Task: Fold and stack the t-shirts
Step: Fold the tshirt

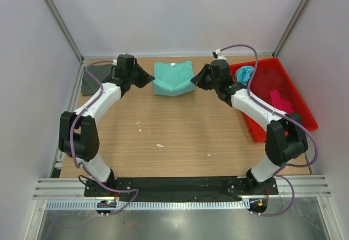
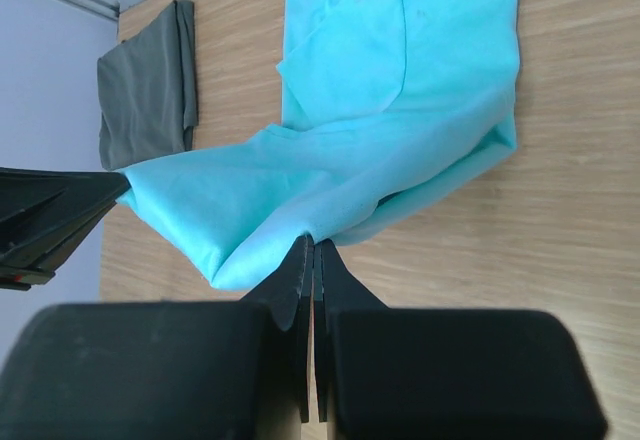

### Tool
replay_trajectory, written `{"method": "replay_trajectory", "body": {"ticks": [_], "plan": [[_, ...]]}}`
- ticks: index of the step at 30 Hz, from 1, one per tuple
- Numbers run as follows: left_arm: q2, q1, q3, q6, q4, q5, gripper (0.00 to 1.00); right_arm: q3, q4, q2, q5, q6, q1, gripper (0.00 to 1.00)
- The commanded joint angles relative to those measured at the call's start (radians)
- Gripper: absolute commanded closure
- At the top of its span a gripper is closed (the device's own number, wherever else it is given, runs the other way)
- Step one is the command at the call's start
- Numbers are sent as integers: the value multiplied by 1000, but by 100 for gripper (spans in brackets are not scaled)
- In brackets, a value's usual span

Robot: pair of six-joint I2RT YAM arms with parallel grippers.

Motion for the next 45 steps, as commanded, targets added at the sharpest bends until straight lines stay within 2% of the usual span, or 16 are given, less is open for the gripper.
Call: {"method": "replay_trajectory", "body": {"ticks": [1,10,14,17,23,26,31,33,37,41,45], "plan": [[-87,2,-79,-11,33,34,100,-36,-24,-119,-12,12,6,99],[-380,-91,-415,3,0,72,100,-390,-131,-458,-39,75,47,99],[-527,-209,-586,-17,-19,59,100,-593,-182,-675,-25,130,110,99],[-621,-304,-692,-73,-20,14,100,-700,-230,-775,-3,181,169,99],[-713,-429,-803,-164,-91,-58,100,-809,-351,-987,101,313,306,99],[-761,-455,-814,-187,-105,-73,100,-796,-406,-1064,126,339,337,99],[-758,-460,-730,-160,-158,-129,100,-704,-475,-1066,175,275,337,99],[-733,-458,-685,-132,-190,-184,100,-658,-475,-1024,205,241,337,99],[-654,-438,-555,-83,-224,-196,100,-599,-471,-955,251,193,337,99],[-572,-377,-467,-46,-215,-155,100,-520,-425,-891,316,129,335,99],[-439,-308,-361,-3,-180,-87,100,-414,-357,-753,354,29,297,99]]}}
